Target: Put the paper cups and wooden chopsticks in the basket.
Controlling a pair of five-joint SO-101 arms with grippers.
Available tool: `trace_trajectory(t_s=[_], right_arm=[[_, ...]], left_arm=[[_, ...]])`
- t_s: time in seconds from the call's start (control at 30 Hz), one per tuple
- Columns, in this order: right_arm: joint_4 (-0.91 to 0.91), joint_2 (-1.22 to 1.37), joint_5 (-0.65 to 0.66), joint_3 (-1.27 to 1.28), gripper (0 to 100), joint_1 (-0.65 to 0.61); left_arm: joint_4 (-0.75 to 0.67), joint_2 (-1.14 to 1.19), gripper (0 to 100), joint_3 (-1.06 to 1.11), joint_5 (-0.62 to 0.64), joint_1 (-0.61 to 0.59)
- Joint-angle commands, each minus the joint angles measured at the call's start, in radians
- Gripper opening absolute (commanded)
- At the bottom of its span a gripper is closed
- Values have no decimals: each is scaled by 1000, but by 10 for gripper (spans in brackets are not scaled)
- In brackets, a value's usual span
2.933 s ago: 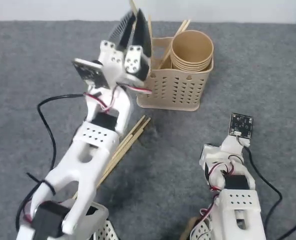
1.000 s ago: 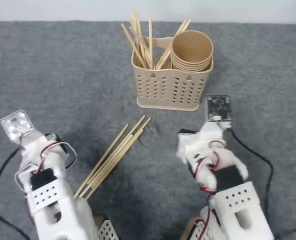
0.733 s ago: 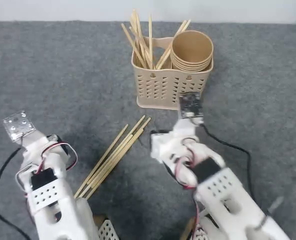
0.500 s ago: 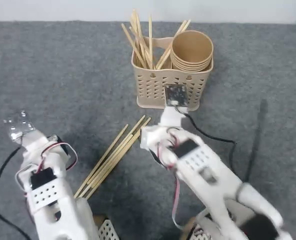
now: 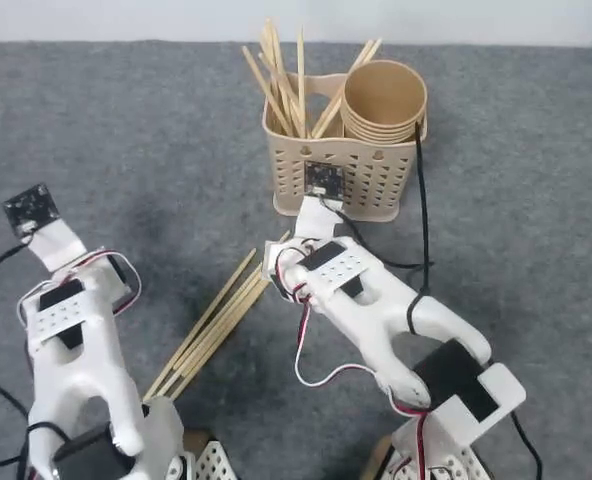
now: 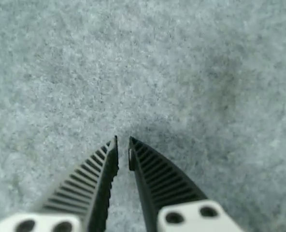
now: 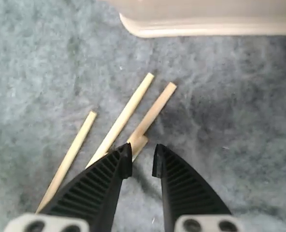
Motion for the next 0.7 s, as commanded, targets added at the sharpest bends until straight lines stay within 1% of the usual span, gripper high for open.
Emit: trace_trajectory(t_s=[0.0, 0.23, 0.37, 0.5, 0.6, 0.67], right_arm=[[-27, -4, -11, -64, 97, -12], [-27, 24, -15, -81, 95, -12], [-10, 96, -58, -129, 95, -16], [96, 139, -61, -204, 84, -16], [157, 142, -61, -235, 3, -10], [197, 140, -61, -249, 16, 1]], left_arm=[[5, 2, 37, -44, -3, 8], [2, 6, 37, -44, -5, 8], [2, 6, 37, -44, -5, 8], [2, 6, 37, -44, -6, 8], [2, 6, 37, -44, -8, 8], [2, 6, 37, -44, -8, 8]])
